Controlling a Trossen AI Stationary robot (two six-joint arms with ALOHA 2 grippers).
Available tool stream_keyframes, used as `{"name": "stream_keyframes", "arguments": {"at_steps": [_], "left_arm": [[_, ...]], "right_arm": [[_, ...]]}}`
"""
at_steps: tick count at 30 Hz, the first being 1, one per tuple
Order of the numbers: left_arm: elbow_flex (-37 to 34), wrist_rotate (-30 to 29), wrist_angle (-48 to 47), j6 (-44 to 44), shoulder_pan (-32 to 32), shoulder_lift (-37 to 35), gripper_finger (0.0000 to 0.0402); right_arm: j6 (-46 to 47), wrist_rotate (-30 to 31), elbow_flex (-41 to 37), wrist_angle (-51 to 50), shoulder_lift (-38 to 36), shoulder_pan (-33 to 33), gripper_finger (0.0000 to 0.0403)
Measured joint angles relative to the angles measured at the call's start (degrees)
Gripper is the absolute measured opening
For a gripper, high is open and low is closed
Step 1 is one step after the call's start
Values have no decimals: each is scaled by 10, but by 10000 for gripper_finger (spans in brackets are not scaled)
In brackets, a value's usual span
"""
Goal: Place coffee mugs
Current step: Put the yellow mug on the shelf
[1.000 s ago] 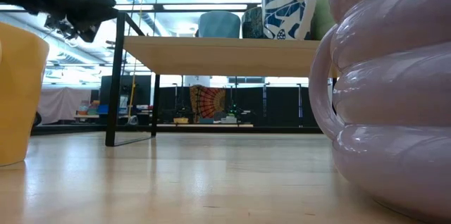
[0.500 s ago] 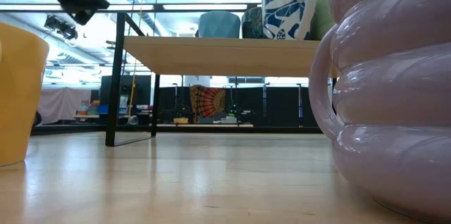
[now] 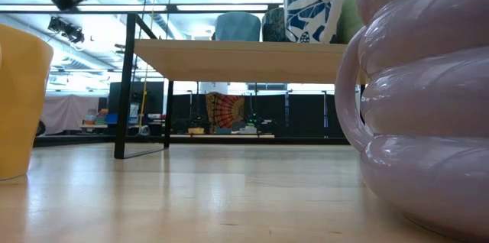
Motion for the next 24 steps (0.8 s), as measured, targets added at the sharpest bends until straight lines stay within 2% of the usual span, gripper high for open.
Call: {"name": "stream_keyframes", "arguments": {"at_steps": [3,6,8,10,14,24], "left_arm": [[39,11,-63,-64,-15,20,111],[65,12,-85,-116,-32,40,111],[75,12,-86,-133,-43,57,111],[86,12,-88,-149,-52,80,108],[120,12,-100,-177,-63,135,99],[257,28,-161,-245,-94,279,82]], "right_arm": [[-17,10,0,0,0,-5,123],[-12,85,19,-32,-1,-14,123],[4,117,41,-92,-3,-24,121],[19,107,61,-154,-6,-30,120],[29,45,99,-217,-15,-45,119],[29,36,113,-277,-25,-58,119]]}}
